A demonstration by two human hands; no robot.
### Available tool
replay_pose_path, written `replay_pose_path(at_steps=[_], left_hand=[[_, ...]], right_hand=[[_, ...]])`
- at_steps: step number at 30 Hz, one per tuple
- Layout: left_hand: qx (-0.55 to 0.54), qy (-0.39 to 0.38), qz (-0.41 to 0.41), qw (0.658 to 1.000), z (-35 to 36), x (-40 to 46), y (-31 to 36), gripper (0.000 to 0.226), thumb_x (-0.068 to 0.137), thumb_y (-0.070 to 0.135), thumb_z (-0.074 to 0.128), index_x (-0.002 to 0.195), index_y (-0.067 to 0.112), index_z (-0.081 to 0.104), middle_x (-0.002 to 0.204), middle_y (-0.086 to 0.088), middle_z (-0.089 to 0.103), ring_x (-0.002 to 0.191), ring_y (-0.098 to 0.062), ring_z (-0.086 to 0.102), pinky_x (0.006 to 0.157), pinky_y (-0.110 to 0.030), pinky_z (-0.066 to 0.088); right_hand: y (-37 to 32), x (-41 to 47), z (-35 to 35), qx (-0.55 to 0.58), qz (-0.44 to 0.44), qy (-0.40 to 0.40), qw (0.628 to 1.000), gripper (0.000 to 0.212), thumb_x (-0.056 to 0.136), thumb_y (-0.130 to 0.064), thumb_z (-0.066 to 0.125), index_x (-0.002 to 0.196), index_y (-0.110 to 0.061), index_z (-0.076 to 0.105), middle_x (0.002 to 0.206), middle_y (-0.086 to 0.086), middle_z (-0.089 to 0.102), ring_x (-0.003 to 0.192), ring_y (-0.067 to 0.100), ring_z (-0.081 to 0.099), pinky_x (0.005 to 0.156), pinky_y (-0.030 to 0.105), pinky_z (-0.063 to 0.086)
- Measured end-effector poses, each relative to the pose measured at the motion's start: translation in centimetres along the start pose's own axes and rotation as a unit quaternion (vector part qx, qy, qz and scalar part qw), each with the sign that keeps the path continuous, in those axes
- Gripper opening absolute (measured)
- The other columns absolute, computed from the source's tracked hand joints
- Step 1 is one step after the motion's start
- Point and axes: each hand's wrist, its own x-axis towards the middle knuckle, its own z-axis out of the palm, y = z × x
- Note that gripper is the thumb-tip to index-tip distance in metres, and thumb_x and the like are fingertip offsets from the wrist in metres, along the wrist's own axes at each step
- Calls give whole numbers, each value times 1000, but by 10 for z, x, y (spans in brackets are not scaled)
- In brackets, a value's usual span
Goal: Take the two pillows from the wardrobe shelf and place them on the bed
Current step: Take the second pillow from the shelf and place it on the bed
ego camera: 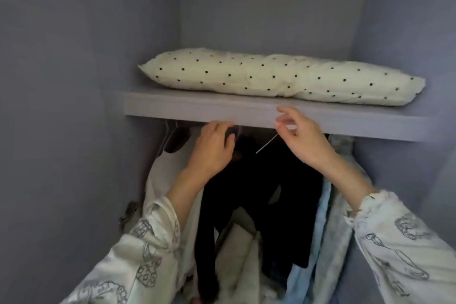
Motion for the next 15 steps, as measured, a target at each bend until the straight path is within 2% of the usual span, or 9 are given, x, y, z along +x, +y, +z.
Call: replay_pose_path(at_steps=[1, 2, 5, 8, 11, 13, 15], left_hand=[[-1, 0, 21, 1000, 4, 15, 4, 39, 93, 17, 46, 131, 8, 46, 133, -15, 47, 126, -31, 39, 107, -39, 31], [5, 1, 45, 999, 7, 28, 8, 41, 93, 17, 45, 133, 9, 43, 135, -15, 45, 127, -30, 37, 107, -41, 31], [61, 17, 112, 992, 11, 63, 11, 45, 92, 16, 46, 135, 8, 40, 138, -17, 41, 128, -33, 36, 104, -48, 34], [120, 38, 151, 980, 12, 98, 7, 48, 90, 14, 47, 136, 9, 39, 143, -20, 37, 134, -34, 31, 109, -48, 27], [216, 23, 147, 965, 13, 142, 2, 61, 90, 20, 47, 145, 20, 21, 154, -10, 20, 143, -30, 12, 114, -54, 10], [257, -10, 110, 960, 14, 174, 3, 75, 88, 33, 52, 147, 29, 6, 158, -5, 7, 145, -27, -1, 112, -61, 1], [291, -58, 83, 951, 20, 199, 5, 87, 82, 50, 55, 146, 35, -2, 158, -2, 2, 145, -26, -4, 110, -64, -5]], right_hand=[[3, 10, -9, -39, -7, 21, 999, 42, 93, -25, 51, 134, -17, 46, 117, -1, 61, 115, 19, 54, 101, 36, 42], [6, 19, -16, -78, -14, 37, 996, 42, 93, -26, 50, 135, -18, 45, 124, 4, 58, 120, 22, 50, 103, 37, 39], [18, 48, -31, -167, -41, 66, 983, 45, 93, -25, 50, 136, -13, 43, 136, 11, 50, 128, 27, 40, 104, 34, 30], [28, 78, -39, -241, -78, 77, 964, 52, 91, -24, 54, 139, -9, 39, 141, 14, 43, 132, 30, 33, 110, 36, 24], [45, 111, -47, -358, -81, 35, 930, 71, 87, -35, 57, 146, -16, 22, 153, 10, 25, 143, 28, 16, 117, 45, 11], [58, 132, -54, -409, -57, 13, 911, 83, 85, -46, 58, 148, -20, 11, 157, 5, 14, 146, 25, 5, 117, 49, 3], [69, 151, -60, -426, -38, -8, 904, 89, 81, -54, 58, 148, -24, 8, 157, 4, 14, 145, 24, 8, 116, 51, 3]])
